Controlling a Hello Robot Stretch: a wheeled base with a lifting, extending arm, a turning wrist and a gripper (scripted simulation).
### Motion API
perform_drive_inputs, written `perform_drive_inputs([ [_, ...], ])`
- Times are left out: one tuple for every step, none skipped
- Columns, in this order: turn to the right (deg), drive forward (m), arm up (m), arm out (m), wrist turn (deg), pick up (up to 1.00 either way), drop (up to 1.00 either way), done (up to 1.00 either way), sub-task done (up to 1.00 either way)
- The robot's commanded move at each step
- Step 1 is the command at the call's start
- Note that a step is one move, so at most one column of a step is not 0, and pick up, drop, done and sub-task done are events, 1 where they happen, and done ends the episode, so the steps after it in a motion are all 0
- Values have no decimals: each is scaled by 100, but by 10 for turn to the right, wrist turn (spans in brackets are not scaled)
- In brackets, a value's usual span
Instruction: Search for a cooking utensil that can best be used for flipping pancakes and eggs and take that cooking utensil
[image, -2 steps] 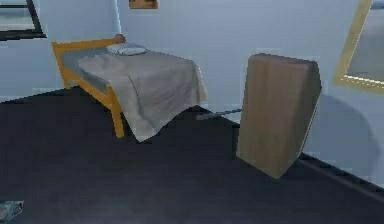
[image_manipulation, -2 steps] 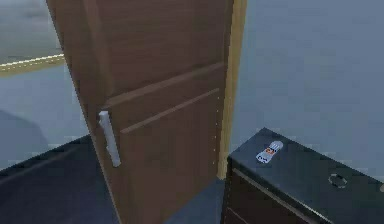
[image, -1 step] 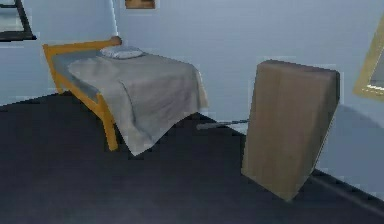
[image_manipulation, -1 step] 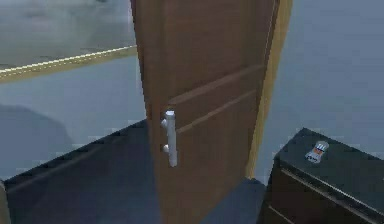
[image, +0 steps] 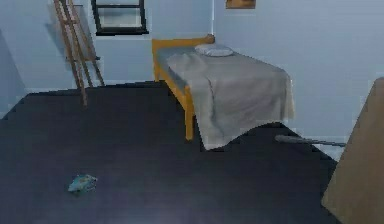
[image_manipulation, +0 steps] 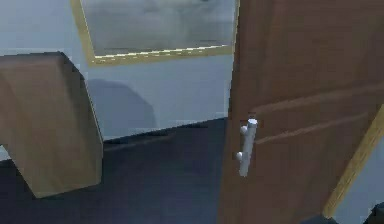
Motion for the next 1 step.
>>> perform_drive_inputs([
  [0,40,0,0,0,0,0,0,0],
])
